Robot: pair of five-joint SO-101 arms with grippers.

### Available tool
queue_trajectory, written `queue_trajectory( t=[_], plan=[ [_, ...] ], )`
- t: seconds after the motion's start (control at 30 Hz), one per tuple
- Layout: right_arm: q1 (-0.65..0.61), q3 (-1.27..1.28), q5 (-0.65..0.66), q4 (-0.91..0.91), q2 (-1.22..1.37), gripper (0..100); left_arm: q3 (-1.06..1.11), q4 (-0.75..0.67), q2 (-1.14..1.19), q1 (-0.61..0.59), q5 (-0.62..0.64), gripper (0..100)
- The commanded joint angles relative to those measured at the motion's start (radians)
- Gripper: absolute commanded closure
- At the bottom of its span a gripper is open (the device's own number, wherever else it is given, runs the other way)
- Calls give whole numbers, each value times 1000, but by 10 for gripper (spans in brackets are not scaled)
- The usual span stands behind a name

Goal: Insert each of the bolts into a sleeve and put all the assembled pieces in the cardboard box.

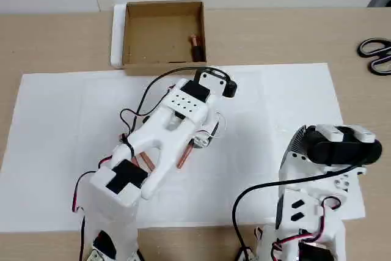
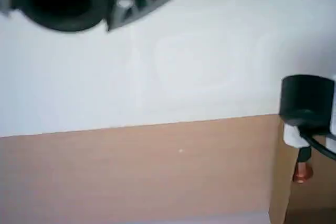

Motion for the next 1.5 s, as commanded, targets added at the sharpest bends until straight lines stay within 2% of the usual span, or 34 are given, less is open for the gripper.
queue_trajectory(
  t=[0.0,0.23,0.47,0.73,1.07,1.17,1.47],
  plan=[
    [2,-5,-9,-19,-8,995,-27,5,14,3,-2,994],
    [2,-5,-9,-19,-8,995,-28,9,-49,72,-2,994],
    [7,-5,-6,-19,-8,995,-27,9,-258,91,-3,994],
    [4,-5,-9,-19,-8,995,-27,129,-520,87,-8,994],
    [1,-5,-11,-19,-8,995,-28,133,-565,87,-8,994],
    [-56,-5,-11,-24,-8,995,-27,135,-595,87,-5,994],
    [-380,-5,-11,-25,-8,993,-22,135,-842,86,-3,994]
  ],
)
